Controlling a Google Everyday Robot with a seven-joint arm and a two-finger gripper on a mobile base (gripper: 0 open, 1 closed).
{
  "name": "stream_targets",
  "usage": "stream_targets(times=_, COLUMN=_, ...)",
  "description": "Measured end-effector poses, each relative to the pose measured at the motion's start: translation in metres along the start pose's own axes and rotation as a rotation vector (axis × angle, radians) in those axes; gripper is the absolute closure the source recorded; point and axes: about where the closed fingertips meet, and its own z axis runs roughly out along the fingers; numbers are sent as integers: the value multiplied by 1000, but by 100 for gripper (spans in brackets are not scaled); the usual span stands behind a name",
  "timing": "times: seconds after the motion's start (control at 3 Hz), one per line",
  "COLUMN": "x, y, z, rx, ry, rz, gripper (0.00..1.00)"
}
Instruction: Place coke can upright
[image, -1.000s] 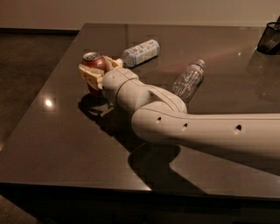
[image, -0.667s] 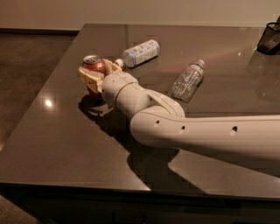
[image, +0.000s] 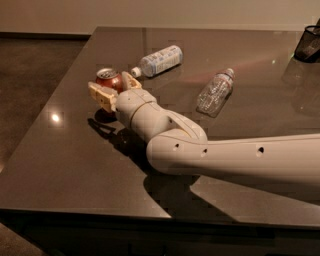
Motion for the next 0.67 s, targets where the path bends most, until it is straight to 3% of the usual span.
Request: stream_targets(times=0.67, x=-2, y=1, z=0, rx=-2, ry=-3, rz=-2, gripper=0)
